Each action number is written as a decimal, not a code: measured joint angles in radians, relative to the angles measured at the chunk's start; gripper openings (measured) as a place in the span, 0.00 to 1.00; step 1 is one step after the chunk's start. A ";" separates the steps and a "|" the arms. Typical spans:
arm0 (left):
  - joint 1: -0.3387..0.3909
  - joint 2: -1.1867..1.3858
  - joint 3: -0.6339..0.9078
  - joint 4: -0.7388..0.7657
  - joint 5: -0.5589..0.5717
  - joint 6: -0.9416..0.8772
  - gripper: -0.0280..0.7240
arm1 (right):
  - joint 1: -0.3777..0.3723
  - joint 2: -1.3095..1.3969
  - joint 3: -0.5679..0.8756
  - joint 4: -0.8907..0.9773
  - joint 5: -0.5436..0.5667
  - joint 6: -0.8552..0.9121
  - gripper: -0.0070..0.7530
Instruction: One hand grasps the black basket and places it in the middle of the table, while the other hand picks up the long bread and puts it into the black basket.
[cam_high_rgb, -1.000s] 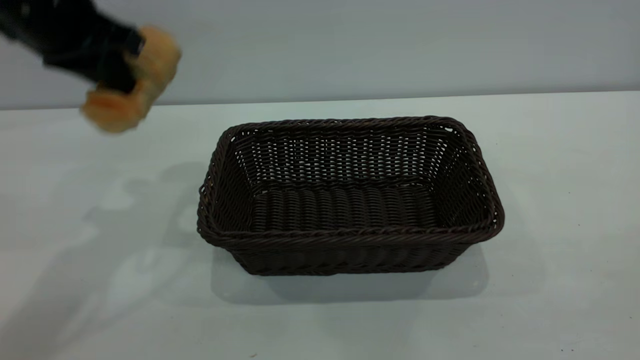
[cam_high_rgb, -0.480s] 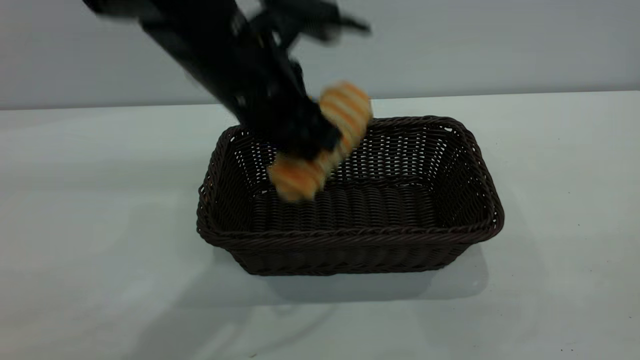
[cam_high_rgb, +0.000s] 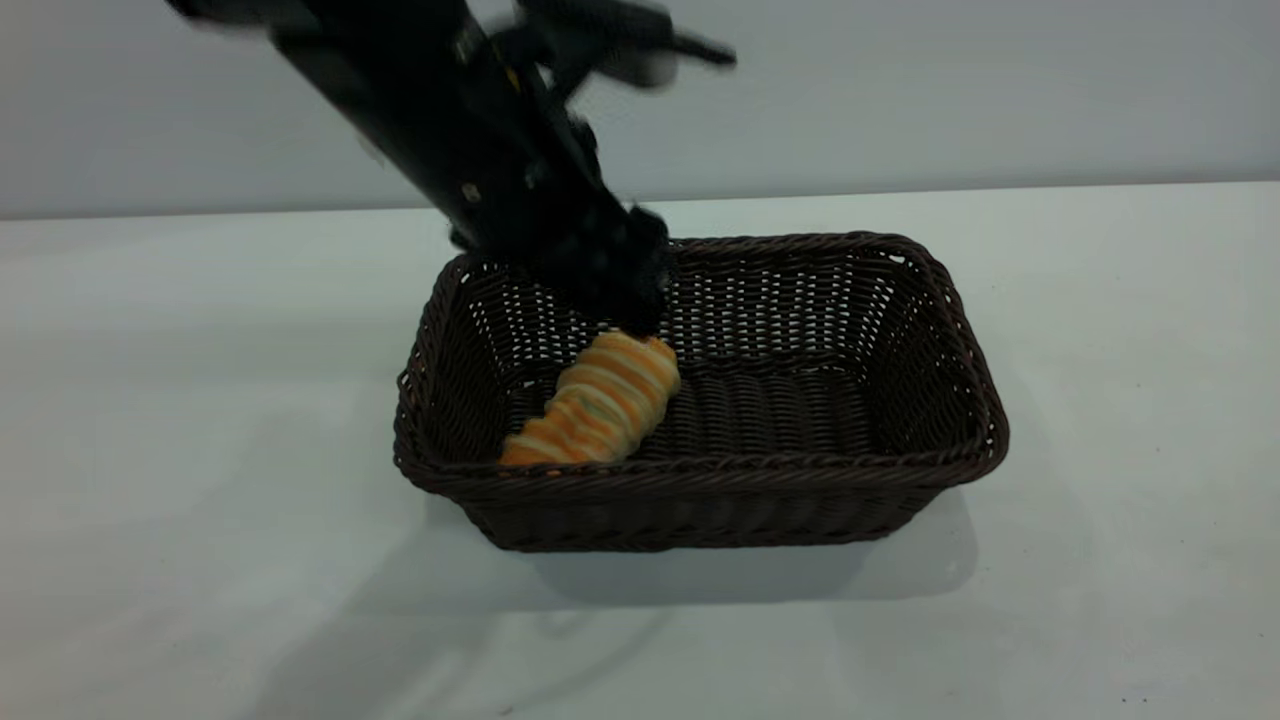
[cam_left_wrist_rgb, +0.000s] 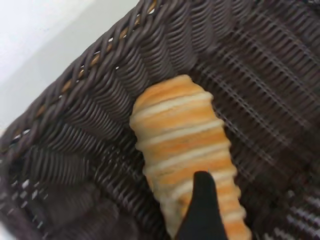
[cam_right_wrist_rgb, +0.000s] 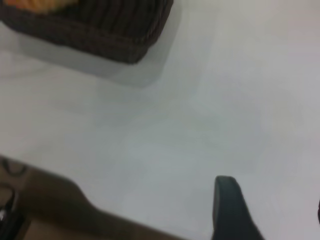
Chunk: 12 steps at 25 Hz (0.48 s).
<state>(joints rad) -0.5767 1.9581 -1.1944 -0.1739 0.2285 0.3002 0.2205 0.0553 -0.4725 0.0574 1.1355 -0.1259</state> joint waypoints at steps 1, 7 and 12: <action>0.000 -0.034 0.000 0.020 0.042 0.000 0.91 | 0.000 -0.016 0.000 0.000 0.000 0.000 0.57; 0.001 -0.352 0.000 0.134 0.389 -0.051 0.86 | 0.000 -0.072 0.000 0.000 0.001 0.000 0.57; 0.002 -0.623 0.000 0.190 0.655 -0.102 0.83 | 0.000 -0.072 0.000 -0.004 0.001 0.000 0.57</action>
<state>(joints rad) -0.5748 1.3353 -1.1944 0.0164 0.8835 0.1979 0.2205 -0.0171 -0.4725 0.0538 1.1365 -0.1259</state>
